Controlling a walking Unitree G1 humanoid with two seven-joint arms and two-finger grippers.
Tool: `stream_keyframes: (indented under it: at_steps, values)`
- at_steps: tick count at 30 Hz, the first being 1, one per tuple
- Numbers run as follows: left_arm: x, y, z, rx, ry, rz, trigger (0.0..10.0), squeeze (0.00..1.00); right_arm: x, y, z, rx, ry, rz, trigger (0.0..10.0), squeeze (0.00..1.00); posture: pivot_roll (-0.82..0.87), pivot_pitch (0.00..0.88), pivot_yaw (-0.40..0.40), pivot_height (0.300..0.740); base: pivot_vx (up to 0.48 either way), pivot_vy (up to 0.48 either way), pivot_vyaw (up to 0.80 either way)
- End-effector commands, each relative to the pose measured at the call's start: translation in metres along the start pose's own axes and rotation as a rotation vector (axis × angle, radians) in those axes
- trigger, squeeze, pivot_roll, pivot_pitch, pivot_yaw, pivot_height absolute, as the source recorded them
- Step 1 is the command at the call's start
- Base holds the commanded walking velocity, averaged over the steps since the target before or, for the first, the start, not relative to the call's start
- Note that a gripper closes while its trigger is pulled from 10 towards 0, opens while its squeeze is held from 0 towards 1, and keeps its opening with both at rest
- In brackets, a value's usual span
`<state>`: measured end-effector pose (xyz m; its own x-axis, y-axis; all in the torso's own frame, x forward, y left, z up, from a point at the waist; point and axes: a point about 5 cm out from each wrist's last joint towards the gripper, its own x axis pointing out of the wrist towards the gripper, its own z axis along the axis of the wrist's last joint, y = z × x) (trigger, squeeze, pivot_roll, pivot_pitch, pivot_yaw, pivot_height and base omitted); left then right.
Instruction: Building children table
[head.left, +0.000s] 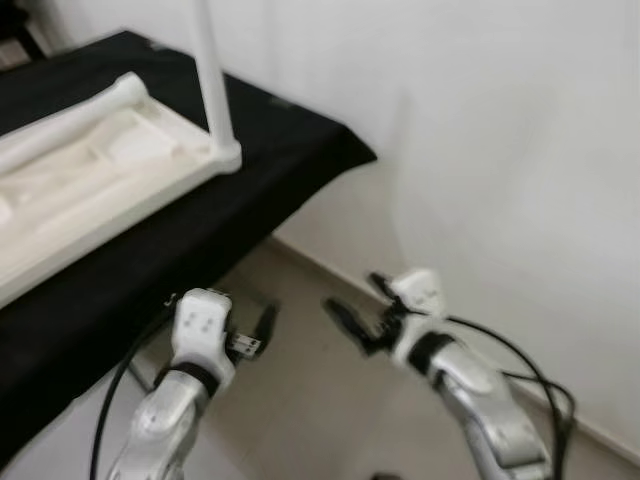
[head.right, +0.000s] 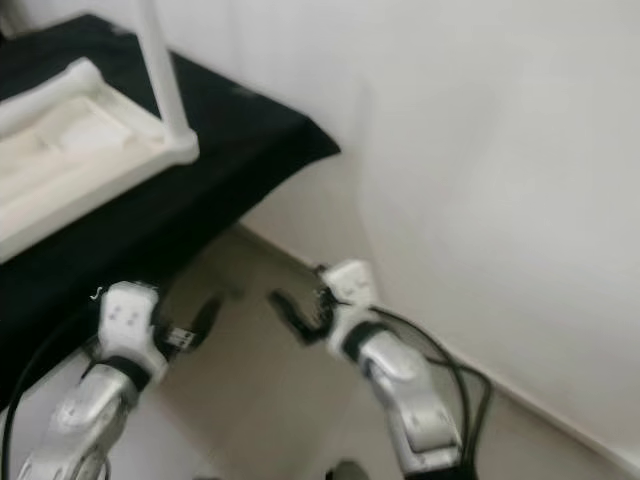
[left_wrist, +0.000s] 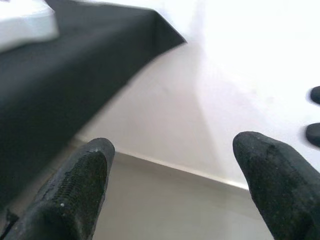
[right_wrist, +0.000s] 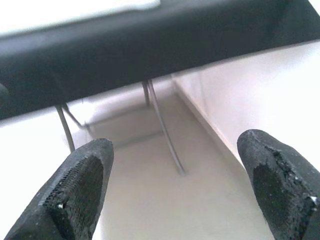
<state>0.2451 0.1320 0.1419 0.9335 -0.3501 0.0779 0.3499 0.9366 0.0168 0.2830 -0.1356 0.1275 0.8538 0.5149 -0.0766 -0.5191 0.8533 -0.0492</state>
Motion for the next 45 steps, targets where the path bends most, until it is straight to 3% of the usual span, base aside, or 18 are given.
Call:
stream_keyframes:
  at_steps: [1, 28, 35, 42, 45]
  values:
    - [-0.009, 0.008, -0.011, -0.003, 0.054, 0.036, 10.0, 0.0, 0.004, 0.009, 0.003, 0.005, -0.02, 0.032, 10.0, 0.0, 0.04, 0.226, -0.058, 0.74, 0.0, 0.0, 0.8]
    - [-0.006, 0.006, -0.007, 0.058, 0.07, 0.009, 10.0, 0.0, 0.005, 0.008, 0.003, 0.01, -0.016, 0.045, 10.0, 0.0, 0.04, 0.221, -0.061, 0.74, 0.0, 0.0, 0.8]
    - [0.001, 0.009, 0.004, 0.06, 0.01, -0.002, 10.0, 0.0, 0.009, 0.007, 0.011, 0.016, -0.062, 0.049, 10.0, 0.0, 0.04, 0.213, -0.062, 0.74, 0.0, 0.0, 0.69]
    - [0.003, 0.008, 0.008, 0.049, -0.014, -0.006, 10.0, 0.0, 0.014, 0.006, 0.019, -0.066, -0.074, 0.053, 10.0, 0.0, 0.05, 0.205, -0.064, 0.74, 0.322, 0.0, 0.46]
    - [0.002, 0.009, 0.008, 0.051, -0.014, -0.007, 10.0, 0.0, 0.013, 0.01, 0.021, -0.025, -0.099, 0.107, 10.0, 0.0, 0.04, 0.202, -0.065, 0.74, 0.354, 0.0, 0.53]
